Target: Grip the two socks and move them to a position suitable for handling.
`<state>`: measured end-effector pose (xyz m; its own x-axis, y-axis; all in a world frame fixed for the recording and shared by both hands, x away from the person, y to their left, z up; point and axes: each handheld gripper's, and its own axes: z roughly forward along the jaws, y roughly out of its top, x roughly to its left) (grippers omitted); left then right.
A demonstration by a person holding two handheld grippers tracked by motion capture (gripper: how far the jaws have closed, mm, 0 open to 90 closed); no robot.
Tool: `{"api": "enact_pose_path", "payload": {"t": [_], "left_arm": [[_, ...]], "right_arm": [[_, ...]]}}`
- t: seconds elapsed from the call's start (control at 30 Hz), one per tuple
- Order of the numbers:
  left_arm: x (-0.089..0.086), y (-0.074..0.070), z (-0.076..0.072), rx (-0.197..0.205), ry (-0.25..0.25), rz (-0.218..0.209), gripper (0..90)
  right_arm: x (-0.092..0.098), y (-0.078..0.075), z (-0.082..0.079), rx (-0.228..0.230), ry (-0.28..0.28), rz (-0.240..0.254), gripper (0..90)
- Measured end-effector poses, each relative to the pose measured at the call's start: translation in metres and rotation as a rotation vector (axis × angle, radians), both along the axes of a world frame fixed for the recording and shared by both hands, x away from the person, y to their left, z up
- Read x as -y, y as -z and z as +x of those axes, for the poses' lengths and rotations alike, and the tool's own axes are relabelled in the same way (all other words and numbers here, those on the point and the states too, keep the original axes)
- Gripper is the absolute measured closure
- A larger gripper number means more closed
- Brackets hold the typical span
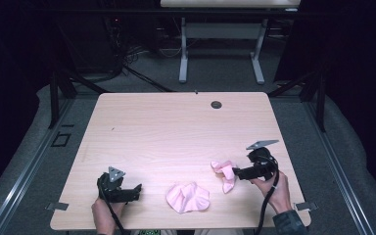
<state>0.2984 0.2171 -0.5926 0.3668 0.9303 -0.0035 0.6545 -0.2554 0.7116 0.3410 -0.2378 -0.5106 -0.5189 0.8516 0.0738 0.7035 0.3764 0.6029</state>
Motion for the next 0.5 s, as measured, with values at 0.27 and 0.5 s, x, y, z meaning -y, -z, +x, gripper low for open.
{"api": "enact_pose_path", "payload": {"t": [0.27,0.5], "left_arm": [[0.0,0.0,0.0,0.0,0.0,0.0,0.0],[0.0,0.0,0.0,0.0,0.003,0.002,0.0]], "right_arm": [[-0.024,0.019,0.026,-0.164,-0.052,-0.101,35.7],[-0.031,0.031,0.029,-0.219,-0.072,-0.167,51.1]]}}
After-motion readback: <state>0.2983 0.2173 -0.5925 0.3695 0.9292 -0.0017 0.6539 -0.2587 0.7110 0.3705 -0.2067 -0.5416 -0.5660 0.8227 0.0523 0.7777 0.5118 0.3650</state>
